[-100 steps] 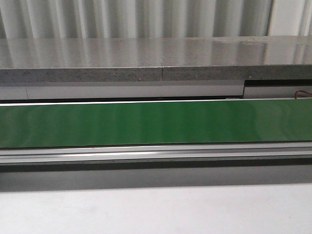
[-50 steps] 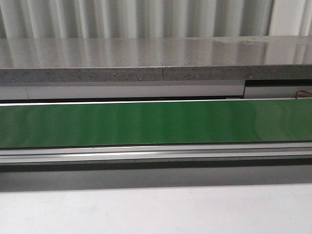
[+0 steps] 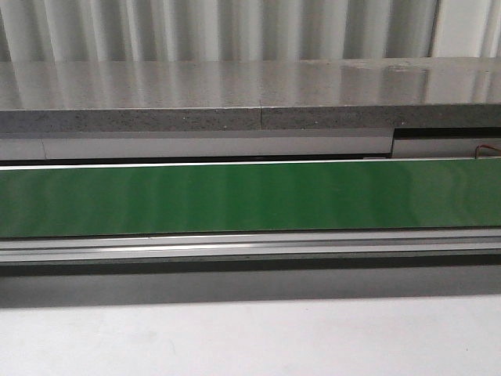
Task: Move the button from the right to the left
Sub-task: 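Close the right gripper on the button's blue contact block and lift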
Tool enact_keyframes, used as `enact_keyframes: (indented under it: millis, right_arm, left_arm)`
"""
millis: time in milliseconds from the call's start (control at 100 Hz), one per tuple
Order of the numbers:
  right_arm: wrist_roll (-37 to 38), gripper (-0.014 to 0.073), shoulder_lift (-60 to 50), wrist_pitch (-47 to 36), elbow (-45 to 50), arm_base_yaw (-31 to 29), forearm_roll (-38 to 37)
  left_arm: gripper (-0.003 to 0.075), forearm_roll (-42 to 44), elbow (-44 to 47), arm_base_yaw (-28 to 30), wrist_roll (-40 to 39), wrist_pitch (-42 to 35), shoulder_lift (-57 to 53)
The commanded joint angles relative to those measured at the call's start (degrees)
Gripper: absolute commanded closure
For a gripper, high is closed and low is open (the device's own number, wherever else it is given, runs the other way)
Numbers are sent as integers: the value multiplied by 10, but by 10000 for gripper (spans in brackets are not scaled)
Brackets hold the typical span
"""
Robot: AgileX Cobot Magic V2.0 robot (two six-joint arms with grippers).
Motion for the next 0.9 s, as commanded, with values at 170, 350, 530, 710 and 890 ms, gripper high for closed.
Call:
enact_keyframes:
  millis: [170,350,530,710,890]
  right_arm:
    - [-2,73,64,-41,-42,-123,-4]
    - [-2,73,130,-39,-68,-179,-1]
    - [-2,73,186,-32,-102,-200,-5]
    - [-17,73,249,-16,-147,-200,-10]
    - [-64,73,311,19,-190,-197,-10]
  left_arm:
    - [741,-4,22,2,-6,-44,-19]
    - [741,-4,22,2,-6,-44,-19]
    - [741,-4,22,2,-6,-44,-19]
    - [741,-4,22,2,-6,-44,-19]
    - [741,-4,22,2,-6,-44,-19]
